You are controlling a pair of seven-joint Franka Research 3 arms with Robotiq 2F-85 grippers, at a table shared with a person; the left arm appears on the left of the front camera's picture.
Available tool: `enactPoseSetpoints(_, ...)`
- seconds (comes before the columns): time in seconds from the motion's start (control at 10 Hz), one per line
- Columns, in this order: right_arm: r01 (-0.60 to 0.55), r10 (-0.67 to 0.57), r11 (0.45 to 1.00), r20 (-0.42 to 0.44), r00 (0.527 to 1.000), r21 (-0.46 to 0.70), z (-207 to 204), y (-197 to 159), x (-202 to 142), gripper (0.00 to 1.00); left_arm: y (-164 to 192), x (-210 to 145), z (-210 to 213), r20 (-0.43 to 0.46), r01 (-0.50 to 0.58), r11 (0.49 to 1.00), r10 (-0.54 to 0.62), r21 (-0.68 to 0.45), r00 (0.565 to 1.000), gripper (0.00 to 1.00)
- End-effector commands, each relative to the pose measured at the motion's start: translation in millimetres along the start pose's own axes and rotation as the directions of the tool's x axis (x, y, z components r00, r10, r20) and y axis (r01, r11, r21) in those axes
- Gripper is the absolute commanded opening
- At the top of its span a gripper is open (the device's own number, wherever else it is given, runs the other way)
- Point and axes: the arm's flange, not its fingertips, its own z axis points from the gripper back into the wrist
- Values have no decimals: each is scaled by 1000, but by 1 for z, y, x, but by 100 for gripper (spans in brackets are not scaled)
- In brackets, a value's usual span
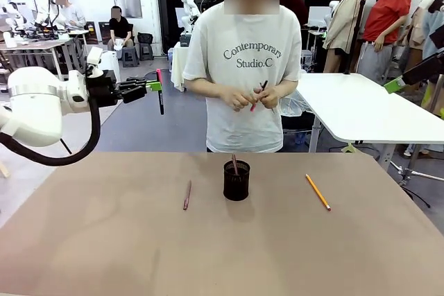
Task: Place the pens into the pen holder.
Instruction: Pick up a writing instrument from the table and place it into the Pen holder.
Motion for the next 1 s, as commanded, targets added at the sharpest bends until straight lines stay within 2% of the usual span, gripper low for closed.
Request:
enactPoseSetpoints(0.0, -4, 3, 1000, 15, 1000, 12, 1, 0, 1, 100, -2, 4, 1, -6, 8, 1000, -8, 7, 1000, 0)
enactPoseSetpoints(0.9, -4, 3, 1000, 15, 1000, 12, 1, 0, 1, 100, -2, 4, 1, -6, 8, 1000, -8, 7, 1000, 0)
